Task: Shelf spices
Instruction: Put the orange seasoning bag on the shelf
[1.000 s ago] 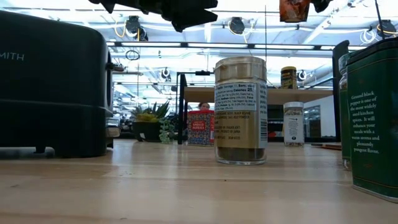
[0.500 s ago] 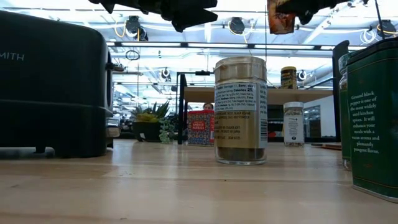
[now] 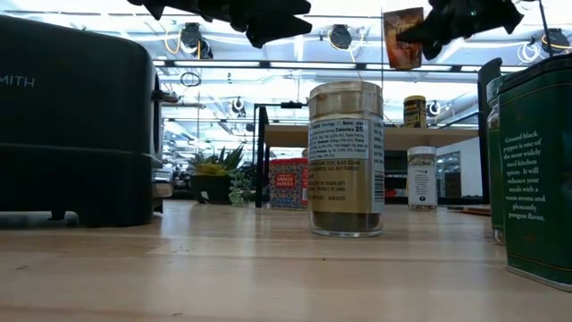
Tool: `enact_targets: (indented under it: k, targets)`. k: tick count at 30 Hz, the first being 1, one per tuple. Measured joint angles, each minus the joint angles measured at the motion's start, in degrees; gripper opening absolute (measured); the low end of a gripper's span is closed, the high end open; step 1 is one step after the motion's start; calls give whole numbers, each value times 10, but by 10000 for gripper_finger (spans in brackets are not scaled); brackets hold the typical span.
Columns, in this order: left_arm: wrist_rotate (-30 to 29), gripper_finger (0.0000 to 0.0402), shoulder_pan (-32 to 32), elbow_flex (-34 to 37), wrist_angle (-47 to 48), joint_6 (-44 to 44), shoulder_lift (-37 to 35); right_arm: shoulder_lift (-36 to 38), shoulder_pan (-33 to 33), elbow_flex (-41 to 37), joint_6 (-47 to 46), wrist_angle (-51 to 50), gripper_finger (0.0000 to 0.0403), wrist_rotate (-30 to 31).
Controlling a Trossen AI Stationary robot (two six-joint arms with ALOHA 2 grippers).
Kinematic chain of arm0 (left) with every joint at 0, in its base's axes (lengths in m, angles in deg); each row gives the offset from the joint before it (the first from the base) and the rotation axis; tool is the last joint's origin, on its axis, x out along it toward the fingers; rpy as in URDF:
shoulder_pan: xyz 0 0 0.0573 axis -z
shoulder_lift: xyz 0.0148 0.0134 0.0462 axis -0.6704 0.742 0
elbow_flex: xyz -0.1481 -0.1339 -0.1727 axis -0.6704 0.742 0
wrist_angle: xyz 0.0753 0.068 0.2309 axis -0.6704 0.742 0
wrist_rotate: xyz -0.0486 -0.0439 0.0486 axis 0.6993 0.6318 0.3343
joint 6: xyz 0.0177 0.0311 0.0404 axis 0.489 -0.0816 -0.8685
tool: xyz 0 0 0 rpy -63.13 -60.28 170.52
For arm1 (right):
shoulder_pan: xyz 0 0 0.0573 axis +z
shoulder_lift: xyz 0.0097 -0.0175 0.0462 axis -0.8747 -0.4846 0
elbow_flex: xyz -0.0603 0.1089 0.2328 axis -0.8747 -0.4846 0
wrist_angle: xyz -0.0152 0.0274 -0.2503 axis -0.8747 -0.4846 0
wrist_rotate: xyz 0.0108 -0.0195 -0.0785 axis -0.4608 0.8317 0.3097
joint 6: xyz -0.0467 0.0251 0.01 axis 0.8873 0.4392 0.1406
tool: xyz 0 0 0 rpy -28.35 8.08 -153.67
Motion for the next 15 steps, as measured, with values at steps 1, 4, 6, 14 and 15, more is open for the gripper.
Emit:
enact_targets:
  k: [1,4,6,14,15]
  targets:
    - [0,263,0,0,1,0,0,-4,-6,0,8,-5,6,-9]
    - [0,263,0,0,1,0,0,-13,-21,0,32,-26,6,-17]
    - [0,263,0,0,1,0,0,-19,-30,0,47,-45,6,-17]
    - [0,263,0,0,2,3,0,-26,-49,-24,110,-94,6,-48]
    - [0,263,0,0,3,3,0,-25,-50,-31,114,-95,6,-47]
